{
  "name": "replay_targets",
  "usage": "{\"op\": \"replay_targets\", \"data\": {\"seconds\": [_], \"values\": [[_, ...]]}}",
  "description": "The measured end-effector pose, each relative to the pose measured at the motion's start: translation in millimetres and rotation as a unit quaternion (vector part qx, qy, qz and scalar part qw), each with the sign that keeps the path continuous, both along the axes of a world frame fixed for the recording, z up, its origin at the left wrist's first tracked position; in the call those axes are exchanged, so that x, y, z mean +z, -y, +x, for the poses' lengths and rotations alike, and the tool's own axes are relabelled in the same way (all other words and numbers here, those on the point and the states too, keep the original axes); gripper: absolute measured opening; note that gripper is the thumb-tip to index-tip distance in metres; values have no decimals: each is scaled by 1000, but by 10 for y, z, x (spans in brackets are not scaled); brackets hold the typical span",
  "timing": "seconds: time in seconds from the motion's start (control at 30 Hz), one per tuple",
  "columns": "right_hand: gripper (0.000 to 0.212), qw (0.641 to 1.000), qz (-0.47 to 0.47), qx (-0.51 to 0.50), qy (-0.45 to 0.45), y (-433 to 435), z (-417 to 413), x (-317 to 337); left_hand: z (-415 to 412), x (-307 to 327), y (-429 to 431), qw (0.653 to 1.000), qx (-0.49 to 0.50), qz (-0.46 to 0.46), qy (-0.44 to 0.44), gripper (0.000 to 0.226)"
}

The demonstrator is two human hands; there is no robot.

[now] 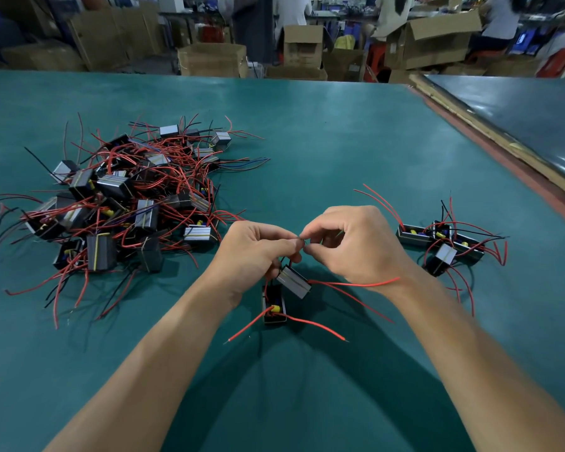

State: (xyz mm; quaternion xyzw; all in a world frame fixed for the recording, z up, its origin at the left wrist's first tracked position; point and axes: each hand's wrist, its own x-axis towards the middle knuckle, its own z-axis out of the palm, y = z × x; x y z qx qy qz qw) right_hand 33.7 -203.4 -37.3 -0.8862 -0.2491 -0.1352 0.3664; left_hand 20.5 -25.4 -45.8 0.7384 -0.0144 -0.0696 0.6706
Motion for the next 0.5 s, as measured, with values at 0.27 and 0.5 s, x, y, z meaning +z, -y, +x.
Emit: {"op": "replay_targets", "data": {"seconds": [0.27, 0.5], "values": [[12, 999, -19, -6, -48, 13, -17, 56, -14, -24, 14, 997, -4, 34, 65, 12], [21, 913, 154, -44, -375, -22, -22, 138, -50, -75, 42, 954, 33, 193, 228, 20]]}}
